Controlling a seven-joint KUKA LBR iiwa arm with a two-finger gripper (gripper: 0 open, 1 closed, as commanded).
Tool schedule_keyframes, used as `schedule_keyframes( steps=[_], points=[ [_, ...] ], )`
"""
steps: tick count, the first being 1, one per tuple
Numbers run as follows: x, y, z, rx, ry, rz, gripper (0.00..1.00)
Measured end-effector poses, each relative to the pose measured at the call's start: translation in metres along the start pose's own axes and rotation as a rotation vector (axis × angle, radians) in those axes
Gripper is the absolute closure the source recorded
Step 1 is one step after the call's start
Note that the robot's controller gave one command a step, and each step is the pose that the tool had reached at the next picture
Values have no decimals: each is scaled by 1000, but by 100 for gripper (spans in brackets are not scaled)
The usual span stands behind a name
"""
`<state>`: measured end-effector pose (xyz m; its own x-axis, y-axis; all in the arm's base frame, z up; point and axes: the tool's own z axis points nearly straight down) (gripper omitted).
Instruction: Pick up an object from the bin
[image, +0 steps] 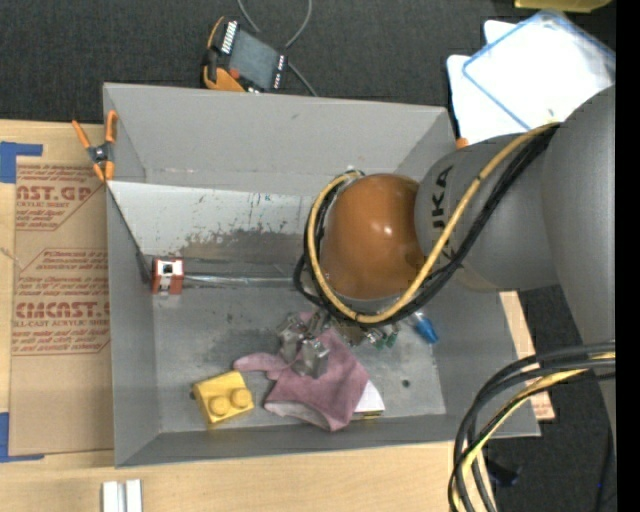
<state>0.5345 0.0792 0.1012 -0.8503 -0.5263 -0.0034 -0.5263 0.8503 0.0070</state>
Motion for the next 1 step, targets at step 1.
schedule_keyframes(
  steps=[1],
  points=[
    [0, 0, 0, 0, 0, 0, 100]
  ],
)
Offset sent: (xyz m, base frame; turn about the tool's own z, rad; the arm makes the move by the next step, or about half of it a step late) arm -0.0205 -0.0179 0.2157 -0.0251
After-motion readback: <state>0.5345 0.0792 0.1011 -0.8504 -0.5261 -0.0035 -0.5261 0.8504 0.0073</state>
